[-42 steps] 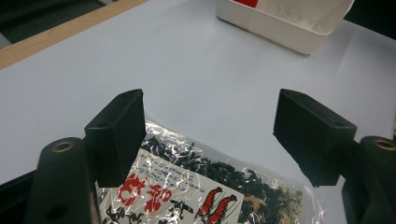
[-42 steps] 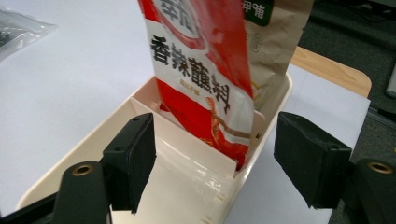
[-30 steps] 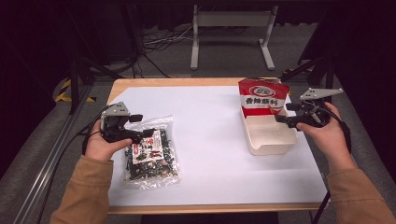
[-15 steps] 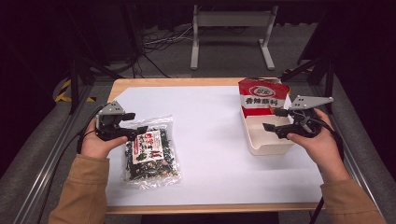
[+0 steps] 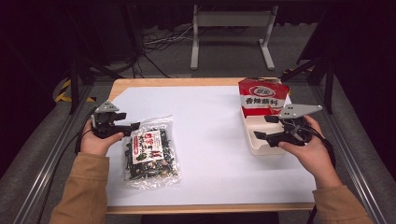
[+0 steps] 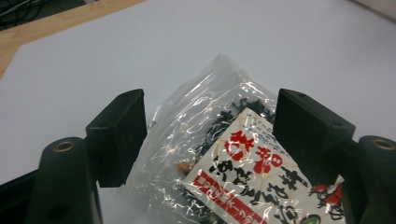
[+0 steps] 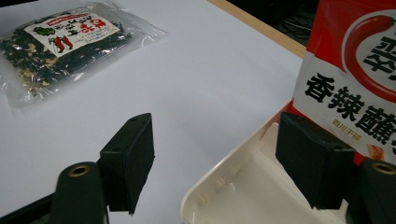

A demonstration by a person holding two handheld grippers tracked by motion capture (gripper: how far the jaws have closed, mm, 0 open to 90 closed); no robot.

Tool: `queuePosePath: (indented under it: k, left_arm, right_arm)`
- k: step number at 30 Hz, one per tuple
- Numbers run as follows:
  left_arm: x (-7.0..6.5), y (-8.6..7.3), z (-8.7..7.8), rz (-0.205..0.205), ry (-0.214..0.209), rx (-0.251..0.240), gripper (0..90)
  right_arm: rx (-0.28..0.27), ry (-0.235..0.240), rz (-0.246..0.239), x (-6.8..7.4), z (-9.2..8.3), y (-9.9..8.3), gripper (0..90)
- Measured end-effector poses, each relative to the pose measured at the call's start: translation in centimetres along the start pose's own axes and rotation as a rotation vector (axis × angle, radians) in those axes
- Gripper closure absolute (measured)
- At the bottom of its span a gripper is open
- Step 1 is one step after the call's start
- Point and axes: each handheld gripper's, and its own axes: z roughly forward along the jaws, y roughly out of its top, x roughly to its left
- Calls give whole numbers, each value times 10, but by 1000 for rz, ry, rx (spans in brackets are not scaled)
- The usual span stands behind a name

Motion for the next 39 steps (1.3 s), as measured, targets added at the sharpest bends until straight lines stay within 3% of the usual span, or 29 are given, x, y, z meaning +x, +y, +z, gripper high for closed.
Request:
queuePosePath:
  k: [3,6,13,17,19,27,33,39]
  left_arm:
    - [9,-4,3,-61,29,-14,286]
    - [13,-7,7,-90,34,-13,291]
    - [20,-11,13,-102,50,19,283]
    - [24,-14,19,-103,90,58,279]
    - [27,-16,21,-128,81,71,281]
    - [38,-26,32,-161,81,121,272]
    - [44,-32,41,-207,42,164,259]
    - [45,-34,44,-214,23,190,239]
  right_arm:
    - [3,7,-15,6,2,0,284]
    - [4,13,-26,11,4,0,284]
    - [-4,24,-41,20,6,2,283]
    - [-4,37,-46,24,9,2,283]
    - [-5,39,-45,25,10,1,281]
    - [-3,42,-41,27,14,-3,281]
    - [-6,49,-29,29,17,-4,265]
    - [-3,54,-30,31,20,-5,259]
